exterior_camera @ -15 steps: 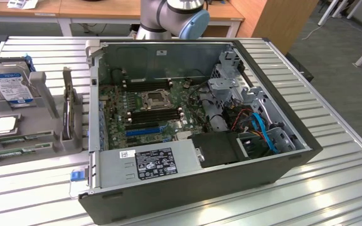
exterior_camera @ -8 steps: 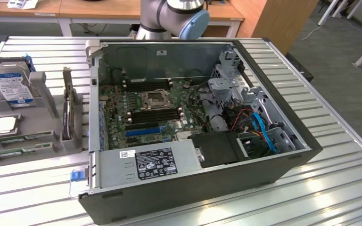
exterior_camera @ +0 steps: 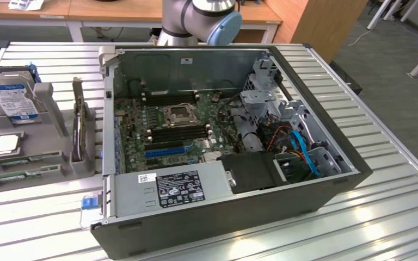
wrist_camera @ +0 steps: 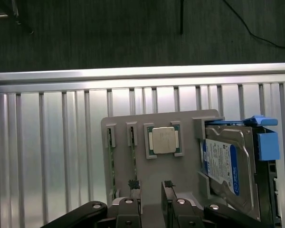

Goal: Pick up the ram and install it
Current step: 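Pick up the ram and move it above insertion slot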

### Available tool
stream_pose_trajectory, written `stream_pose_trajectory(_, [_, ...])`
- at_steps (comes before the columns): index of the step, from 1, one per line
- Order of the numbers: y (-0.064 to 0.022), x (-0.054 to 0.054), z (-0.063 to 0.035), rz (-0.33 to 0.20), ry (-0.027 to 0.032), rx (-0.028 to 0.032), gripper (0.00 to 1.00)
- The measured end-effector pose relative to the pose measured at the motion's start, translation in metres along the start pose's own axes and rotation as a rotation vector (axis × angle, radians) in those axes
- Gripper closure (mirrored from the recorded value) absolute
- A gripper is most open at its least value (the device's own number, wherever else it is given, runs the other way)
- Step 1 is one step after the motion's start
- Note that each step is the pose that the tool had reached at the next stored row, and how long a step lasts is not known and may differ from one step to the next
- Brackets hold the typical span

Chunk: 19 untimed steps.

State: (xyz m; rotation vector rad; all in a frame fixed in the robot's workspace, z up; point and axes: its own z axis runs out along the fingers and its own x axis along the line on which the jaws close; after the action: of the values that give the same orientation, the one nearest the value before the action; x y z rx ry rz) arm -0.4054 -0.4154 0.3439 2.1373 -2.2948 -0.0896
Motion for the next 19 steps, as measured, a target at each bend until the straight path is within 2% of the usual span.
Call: stream_pose_trajectory(19, [-0.0013,0.001,0.0302,0.0,-0.003,-0.0003,0.69])
